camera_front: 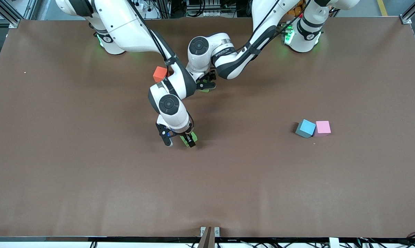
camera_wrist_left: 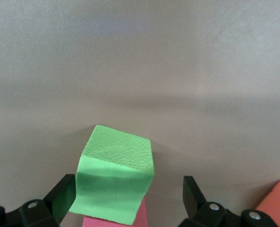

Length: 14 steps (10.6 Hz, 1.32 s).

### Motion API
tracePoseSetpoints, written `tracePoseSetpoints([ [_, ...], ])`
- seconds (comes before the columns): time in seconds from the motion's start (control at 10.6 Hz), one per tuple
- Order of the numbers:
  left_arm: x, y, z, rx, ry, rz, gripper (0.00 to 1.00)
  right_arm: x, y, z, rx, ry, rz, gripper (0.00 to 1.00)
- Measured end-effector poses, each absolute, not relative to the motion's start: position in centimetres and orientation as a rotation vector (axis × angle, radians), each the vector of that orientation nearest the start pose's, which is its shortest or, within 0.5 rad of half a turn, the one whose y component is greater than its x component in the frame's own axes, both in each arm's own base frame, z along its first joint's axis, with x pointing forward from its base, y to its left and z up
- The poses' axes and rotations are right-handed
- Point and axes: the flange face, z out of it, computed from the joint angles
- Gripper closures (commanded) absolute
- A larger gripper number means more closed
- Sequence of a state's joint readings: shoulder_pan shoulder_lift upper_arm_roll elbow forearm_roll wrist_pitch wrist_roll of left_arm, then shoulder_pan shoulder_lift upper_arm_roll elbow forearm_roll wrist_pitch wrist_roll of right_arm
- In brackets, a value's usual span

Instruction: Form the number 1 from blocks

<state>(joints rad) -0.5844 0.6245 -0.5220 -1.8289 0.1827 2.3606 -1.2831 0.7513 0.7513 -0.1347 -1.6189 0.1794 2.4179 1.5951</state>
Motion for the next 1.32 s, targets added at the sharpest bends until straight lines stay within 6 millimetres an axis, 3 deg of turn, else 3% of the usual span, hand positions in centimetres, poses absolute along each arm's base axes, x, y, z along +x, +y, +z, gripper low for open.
tracePoseSetpoints([
  [0.19,32.0,-56.1,24.5,-3.186,-0.229,0.260,0.00,56.8,41.3,20.1,-2.659,1.540,-0.022,1.00],
  [0.38,33.6,-55.1,27.5,-3.187,-0.262,0.228,0.00,58.0,40.1,21.8,-2.728,1.456,-0.020,1.00],
  [0.66,38.5,-51.3,36.4,-3.212,-0.380,0.069,0.00,59.5,36.7,22.8,-2.898,1.223,0.006,1.00],
  [0.85,41.5,-47.4,40.3,-3.189,-0.404,-0.007,0.00,59.7,35.7,24.1,-2.962,1.112,0.045,1.00],
  [1.04,45.3,-42.5,41.6,-3.152,-0.389,-0.027,0.00,58.5,37.2,24.5,-2.992,1.040,0.060,1.00],
  [1.32,52.2,-33.2,40.8,-3.112,-0.345,-0.017,0.00,52.7,44.5,25.2,-3.105,0.771,-0.008,1.00],
])
